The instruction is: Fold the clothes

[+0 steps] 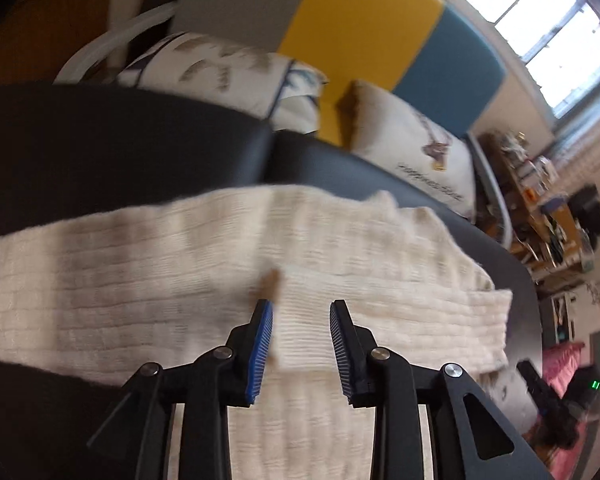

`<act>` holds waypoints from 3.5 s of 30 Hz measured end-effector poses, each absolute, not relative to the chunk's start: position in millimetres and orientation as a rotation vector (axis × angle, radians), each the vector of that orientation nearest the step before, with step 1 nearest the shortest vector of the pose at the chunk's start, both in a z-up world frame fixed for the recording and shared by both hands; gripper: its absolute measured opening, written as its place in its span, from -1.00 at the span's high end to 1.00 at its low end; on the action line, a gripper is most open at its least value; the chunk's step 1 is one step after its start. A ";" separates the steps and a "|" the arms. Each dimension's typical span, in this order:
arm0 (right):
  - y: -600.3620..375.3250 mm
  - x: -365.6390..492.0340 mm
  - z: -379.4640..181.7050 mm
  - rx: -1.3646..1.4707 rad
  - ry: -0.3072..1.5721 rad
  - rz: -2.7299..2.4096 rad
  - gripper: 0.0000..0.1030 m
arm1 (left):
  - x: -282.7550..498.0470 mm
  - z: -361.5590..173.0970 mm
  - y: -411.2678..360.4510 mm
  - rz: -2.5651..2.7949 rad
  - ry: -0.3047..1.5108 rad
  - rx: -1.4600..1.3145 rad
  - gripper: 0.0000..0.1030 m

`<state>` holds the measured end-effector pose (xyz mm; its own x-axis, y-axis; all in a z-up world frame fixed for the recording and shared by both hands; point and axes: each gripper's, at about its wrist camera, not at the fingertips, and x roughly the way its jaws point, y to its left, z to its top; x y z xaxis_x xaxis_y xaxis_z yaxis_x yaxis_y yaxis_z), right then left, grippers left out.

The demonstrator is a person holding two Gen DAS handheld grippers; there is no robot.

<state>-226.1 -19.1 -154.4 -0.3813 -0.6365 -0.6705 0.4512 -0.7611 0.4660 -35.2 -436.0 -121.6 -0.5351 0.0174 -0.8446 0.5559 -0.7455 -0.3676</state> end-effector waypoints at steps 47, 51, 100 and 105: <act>-12.3 -231.8 -222.2 1.438 -0.735 -1.946 0.52 | -341.8 -158.8 -216.7 -2.802 0.616 2.367 -0.09; -21.1 -234.4 -220.7 1.461 -0.636 -2.004 0.52 | -346.9 -161.7 -211.7 -2.875 0.654 2.335 0.14; -119.3 -253.9 -182.0 1.282 0.247 -2.075 0.57 | -64.6 -150.1 -400.0 -2.557 0.758 1.372 0.46; -139.2 -226.2 -176.7 1.277 0.334 -1.993 0.57 | -34.0 -127.5 -425.5 -2.573 0.880 1.251 0.45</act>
<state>-226.2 -139.2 -176.7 -0.2370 -0.4396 -0.8664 0.6979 -0.6974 0.1630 -34.0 -425.5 -127.5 -0.6418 0.1173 -0.7578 0.3714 -0.8171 -0.4410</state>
